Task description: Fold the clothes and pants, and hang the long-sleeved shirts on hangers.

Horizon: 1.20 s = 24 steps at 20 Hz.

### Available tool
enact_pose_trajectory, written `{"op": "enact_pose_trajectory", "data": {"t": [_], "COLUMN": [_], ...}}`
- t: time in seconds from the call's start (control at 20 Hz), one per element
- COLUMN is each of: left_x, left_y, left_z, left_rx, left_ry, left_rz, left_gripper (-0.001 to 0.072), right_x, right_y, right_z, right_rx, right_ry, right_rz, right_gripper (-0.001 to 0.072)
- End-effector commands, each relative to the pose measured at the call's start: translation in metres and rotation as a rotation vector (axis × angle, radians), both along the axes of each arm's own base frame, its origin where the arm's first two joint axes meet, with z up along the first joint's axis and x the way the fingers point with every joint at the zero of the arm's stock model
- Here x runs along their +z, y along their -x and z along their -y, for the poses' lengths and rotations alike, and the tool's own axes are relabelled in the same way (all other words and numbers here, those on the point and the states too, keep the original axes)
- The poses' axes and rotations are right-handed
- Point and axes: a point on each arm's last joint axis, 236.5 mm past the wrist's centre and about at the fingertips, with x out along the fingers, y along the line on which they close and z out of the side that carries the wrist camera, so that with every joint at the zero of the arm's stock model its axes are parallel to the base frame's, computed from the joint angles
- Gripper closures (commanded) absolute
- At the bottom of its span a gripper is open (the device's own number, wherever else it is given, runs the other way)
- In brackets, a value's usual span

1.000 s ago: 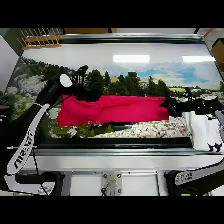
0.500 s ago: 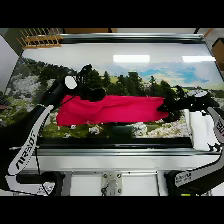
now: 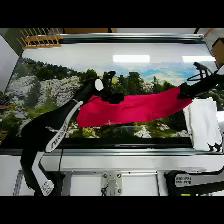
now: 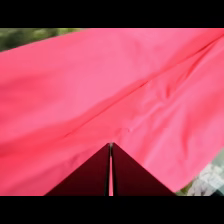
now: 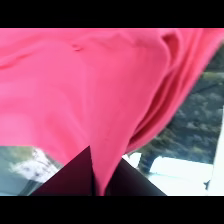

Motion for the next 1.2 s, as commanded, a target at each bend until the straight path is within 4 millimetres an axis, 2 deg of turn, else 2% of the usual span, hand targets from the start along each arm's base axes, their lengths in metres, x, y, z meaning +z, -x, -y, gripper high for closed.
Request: {"op": "enact_pose_trajectory", "data": {"t": [0.0,0.2,0.35,0.55,0.75,0.85,0.95,1.05,1.15], "left_x": [-0.030,-0.038,-0.037,-0.038,-0.038,-0.036,-0.025,-0.005,0.021], "left_y": [0.012,0.022,0.024,0.026,0.024,0.020,0.006,-0.020,-0.048], "left_z": [0.041,0.075,0.091,0.095,0.094,0.089,0.074,0.049,0.015], "left_rx": [-0.084,-0.157,-0.173,-0.176,-0.173,-0.145,-0.101,-0.048,0.015], "left_ry": [-0.013,-0.008,0.007,0.010,0.009,0.010,0.015,0.026,0.041], "left_rz": [-0.035,-0.032,-0.005,0.002,0.004,-0.012,-0.017,0.009,0.037], "left_gripper": [0.0697,0.0697,0.0697,0.0697,0.0697,0.0697,0.0697,0.0697,0.0697], "right_x": [0.058,0.094,0.107,0.112,0.112,0.114,0.115,0.116,0.116], "right_y": [-0.003,-0.010,-0.010,-0.005,0.001,0.002,0.004,0.004,0.005], "right_z": [-0.025,-0.075,-0.112,-0.147,-0.173,-0.186,-0.199,-0.212,-0.230], "right_rx": [0.058,0.177,0.260,0.339,0.399,0.422,0.433,0.432,0.451], "right_ry": [0.055,0.066,0.064,0.056,0.048,0.041,0.025,0.013,-0.003], "right_rz": [0.089,0.181,0.221,0.238,0.246,0.260,0.266,0.274,0.284], "right_gripper": [0.0696,0.0696,0.0696,0.0696,0.0696,0.0696,0.0696,0.0696,0.0696]}}
